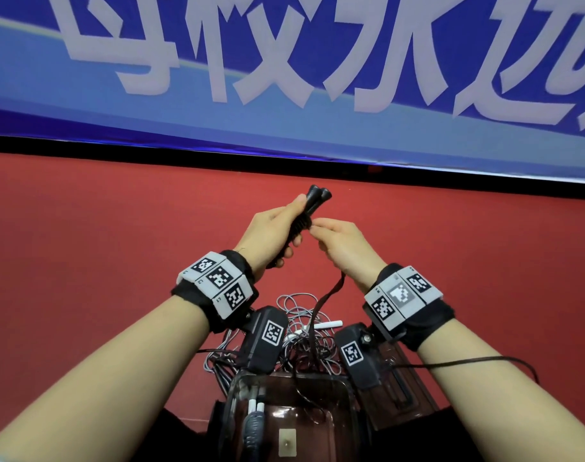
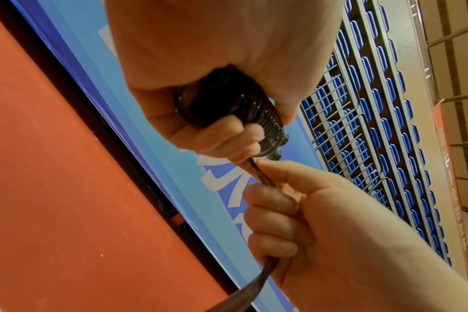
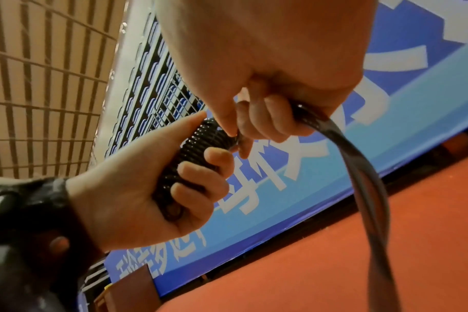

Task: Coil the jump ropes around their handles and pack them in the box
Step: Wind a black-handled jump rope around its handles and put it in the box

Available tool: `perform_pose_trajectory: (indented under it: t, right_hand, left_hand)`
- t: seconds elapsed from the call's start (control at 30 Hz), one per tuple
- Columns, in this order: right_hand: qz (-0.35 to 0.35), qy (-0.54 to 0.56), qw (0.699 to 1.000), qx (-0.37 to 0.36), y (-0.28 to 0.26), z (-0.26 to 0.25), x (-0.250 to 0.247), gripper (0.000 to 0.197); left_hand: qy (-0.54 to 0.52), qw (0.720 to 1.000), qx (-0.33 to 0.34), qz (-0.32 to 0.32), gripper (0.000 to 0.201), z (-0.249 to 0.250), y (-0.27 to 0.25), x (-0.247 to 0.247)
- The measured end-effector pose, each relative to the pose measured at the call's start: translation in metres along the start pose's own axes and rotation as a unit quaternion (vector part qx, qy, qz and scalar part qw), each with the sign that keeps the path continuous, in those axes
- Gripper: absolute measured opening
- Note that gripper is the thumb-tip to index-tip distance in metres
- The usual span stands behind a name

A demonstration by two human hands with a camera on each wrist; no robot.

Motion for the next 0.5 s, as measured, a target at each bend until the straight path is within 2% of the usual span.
perform_pose_trajectory:
  t: [0.1,0.3,0.37,0.5]
  right_hand:
    - [0.024,-0.04,0.999,-0.023,0.0003,-0.0044,-0.0042,0.023]
    - [-0.041,-0.029,0.996,-0.071,-0.0039,-0.0003,-0.0025,0.024]
    - [-0.031,-0.036,0.994,-0.094,-0.0053,0.001,-0.0024,0.022]
    - [-0.009,-0.029,0.996,-0.083,-0.0082,0.0003,-0.0054,0.026]
  left_hand:
    - [-0.007,1.0,-0.022,0.0,0.051,0.0009,0.0022,-0.0009]
    - [-0.003,0.999,-0.054,-0.008,0.052,-0.0022,0.0003,-0.0035]
    - [-0.001,0.998,-0.059,-0.013,0.052,-0.0026,-0.0012,-0.0047]
    - [0.008,0.998,-0.056,-0.036,0.059,-0.0023,-0.0044,-0.0057]
Point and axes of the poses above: each hand's wrist, its own y-axis towards the middle knuckle, its own x-axis out of the palm, z = x × y, the point moved 3 cm from there along y, towards the middle knuckle, and after that the axes turned 1 degree about -y, right-handed, at the moved point
